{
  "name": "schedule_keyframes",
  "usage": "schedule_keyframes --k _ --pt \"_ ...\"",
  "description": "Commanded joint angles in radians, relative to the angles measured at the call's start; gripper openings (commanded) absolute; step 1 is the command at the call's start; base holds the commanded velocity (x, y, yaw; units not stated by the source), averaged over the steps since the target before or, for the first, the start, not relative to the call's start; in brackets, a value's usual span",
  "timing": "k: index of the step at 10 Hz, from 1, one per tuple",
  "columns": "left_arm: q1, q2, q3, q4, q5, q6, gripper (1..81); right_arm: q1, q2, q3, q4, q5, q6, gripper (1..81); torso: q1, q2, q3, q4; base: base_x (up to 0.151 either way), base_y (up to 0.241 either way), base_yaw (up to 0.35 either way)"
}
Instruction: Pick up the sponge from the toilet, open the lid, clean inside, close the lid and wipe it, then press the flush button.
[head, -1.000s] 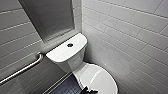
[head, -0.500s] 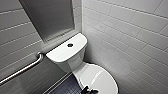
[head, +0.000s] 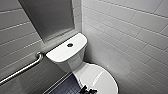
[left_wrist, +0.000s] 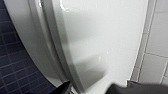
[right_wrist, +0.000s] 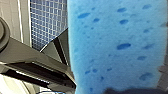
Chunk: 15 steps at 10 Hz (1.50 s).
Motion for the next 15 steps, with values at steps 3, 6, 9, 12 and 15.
schedule_keyframes --k 3,6,9,12,15 --pt "-0.164 0.018 0.085 0.008 -0.051 -0.009 81.1 -0.003 -0.031 0.028 -0.023 -0.065 0.0 1.0 0.0 0.0 0.0 0.0 0.0 0.0 0.0" --pt "-0.171 -0.019 0.17 0.008 -0.072 -0.009 81.1 -0.003 -0.031 0.027 -0.023 -0.065 0.0 1.0 0.0 0.0 0.0 0.0 0.0 0.0 0.0" --pt "-0.187 -0.082 0.281 0.01 -0.117 -0.042 81.1 -0.003 -0.033 0.031 -0.023 -0.065 0.0 1.0 0.0 0.0 0.0 0.0 0.0 0.0 0.0" --pt "-0.188 -0.157 0.397 0.011 -0.169 -0.072 81.1 -0.001 -0.033 0.033 -0.023 -0.065 0.0 1.0 0.0 0.0 0.0 0.0 0.0 0.0 0.0" --pt "-0.185 -0.274 0.566 0.014 -0.248 -0.095 81.1 -0.003 -0.031 0.034 -0.023 -0.065 -0.003 1.0 0.0 0.0 0.0 0.0 0.0 0.0 0.0"
